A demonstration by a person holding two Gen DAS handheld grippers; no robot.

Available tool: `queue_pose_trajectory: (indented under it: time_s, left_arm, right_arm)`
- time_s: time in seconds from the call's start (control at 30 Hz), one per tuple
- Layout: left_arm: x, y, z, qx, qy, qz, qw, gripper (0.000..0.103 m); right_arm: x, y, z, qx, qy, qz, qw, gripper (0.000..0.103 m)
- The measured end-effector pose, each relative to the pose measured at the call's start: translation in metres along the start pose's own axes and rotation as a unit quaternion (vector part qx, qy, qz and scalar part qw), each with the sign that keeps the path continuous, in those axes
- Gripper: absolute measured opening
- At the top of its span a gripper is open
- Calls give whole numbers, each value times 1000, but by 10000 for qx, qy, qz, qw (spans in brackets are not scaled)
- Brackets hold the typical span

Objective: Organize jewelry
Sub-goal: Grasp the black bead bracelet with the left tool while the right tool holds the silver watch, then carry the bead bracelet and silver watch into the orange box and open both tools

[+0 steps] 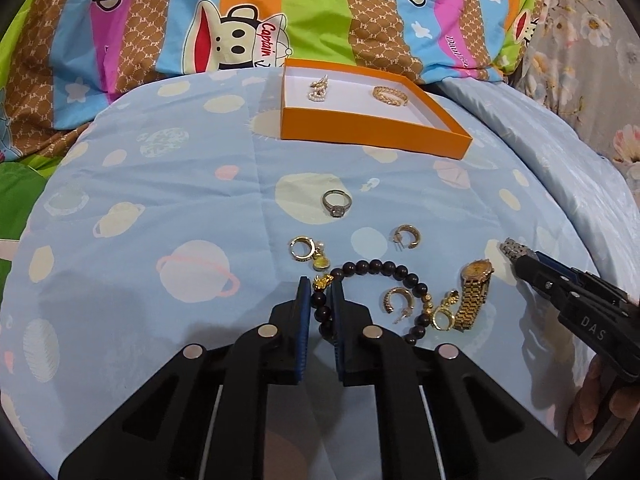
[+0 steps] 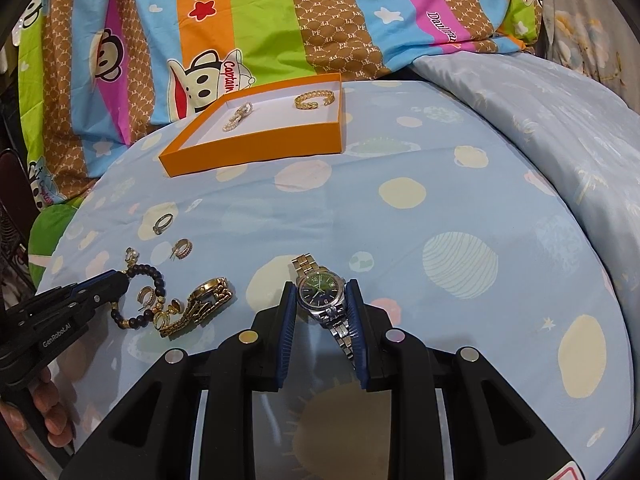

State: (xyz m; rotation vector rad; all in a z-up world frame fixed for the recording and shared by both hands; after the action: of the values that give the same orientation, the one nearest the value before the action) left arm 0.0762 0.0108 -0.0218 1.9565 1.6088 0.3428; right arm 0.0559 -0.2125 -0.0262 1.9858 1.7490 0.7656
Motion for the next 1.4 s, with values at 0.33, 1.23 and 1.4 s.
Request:
queue_pose_trajectory:
  time_s: [0.33,1.23,1.4]
  left_arm:
    - [-12,5,-40,-346,-479,47,9982,7]
    - [-23,157,-37,-1387,-437,372,9887,7]
    - [-17,180,8,-1243,-339,311,9912,7]
  right_arm:
    - [5,2,-13,-185,49,35,9998,24]
    - [20,144,-9,-967,173,-216,9949,23]
    - [23,172,34,-776,242,-185,9965,24]
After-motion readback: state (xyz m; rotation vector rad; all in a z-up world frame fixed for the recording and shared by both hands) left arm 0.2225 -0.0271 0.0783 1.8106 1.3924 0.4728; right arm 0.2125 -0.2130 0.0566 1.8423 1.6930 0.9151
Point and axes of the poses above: each gripper's, at about its wrist camera, not at the fingertips, and z roughly the way its jaws point, x to its left, y to its top, the point moved 2 cm from there along z, roughly the way its jaws point, and after that the axes turned 3 degrees about x, right-handed, at the moved point
